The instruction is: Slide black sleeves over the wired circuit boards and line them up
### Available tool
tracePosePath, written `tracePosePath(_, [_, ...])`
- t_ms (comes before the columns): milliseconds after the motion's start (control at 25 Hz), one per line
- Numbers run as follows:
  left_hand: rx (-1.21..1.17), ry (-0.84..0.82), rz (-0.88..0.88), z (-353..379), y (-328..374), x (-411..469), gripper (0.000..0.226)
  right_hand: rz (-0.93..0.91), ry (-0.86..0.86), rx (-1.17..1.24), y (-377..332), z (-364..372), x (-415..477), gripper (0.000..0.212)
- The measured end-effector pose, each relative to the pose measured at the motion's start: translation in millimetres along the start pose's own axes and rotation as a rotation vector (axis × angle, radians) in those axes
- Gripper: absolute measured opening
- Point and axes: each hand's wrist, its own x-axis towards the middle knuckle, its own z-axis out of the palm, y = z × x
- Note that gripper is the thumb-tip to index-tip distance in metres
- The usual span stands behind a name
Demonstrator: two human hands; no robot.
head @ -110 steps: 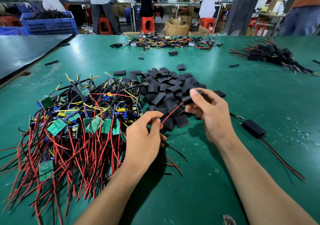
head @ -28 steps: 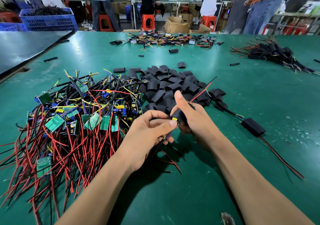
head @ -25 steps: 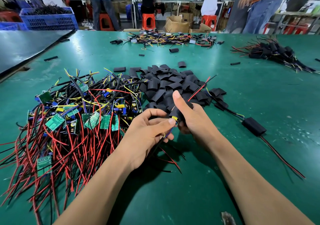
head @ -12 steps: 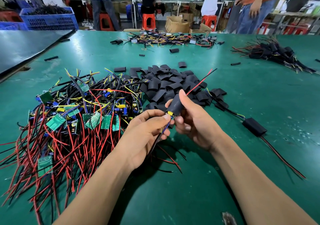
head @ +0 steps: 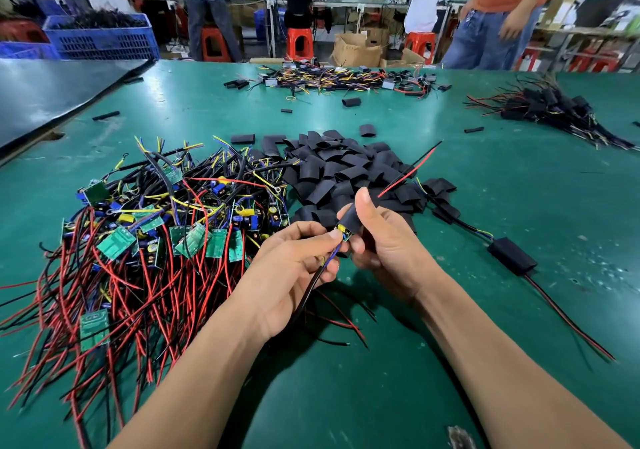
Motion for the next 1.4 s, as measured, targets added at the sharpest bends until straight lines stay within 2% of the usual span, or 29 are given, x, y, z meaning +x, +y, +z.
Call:
tracePosePath(160, [-0.006,-0.001,-0.037,-0.6,-0.5,0.2,0.028,-0.021,0.017,-0.044,2.8,0.9,-0.8,0.041])
tracePosePath(360, [-0.14,-0.083,-0.08,-0.7,0.0,-0.3,0.023,-0.01,-0.025,0.002,2.6,-0.8,-1.4,0.039])
tracePosePath(680, [0.028,0.024,0.052,2.3,-1.6,-0.8,0.019,-0.011,-0.055,-0.036,2.7,-8.2,1.3,0.038])
tracePosePath(920, [0.252,0.16,0.243,7.0,-11.0,-2.0,0.021,0.009,-0.021,-0.059,3.4,-15.6,2.2,0.031])
tracePosePath(1160, [0.305,0.248,0.315,6.4,-15.7,0.2,0.018,0.026,-0.084,-0.136,1.9,-11.5,0.7,0.034])
tracePosePath(1400, [0.319,0.25,0.332,4.6,-18.1,2.1,0.018,0.035,-0.093,-0.148,2.5,-12.0,0.5,0.03])
